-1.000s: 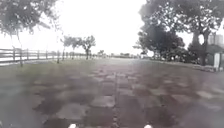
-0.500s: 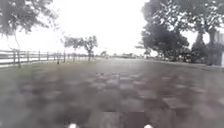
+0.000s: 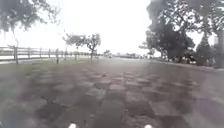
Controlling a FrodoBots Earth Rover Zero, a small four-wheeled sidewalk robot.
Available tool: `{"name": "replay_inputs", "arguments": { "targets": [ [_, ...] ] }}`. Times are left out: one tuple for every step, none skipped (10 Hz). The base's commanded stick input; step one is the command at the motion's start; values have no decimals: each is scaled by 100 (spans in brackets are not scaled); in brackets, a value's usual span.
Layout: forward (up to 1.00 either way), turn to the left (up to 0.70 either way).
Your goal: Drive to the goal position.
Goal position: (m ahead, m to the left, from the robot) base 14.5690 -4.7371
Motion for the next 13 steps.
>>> {"name": "replay_inputs", "arguments": {
  "targets": [
    [99, 0],
    [99, 0],
    [67, 0],
    [10, 0],
    [0, 0],
    [0, 0],
    [0, 0],
    [0, 0],
    [0, 0],
    [0, 0],
    [0, 0],
    [0, 0],
    [0, 0]
  ]
}}
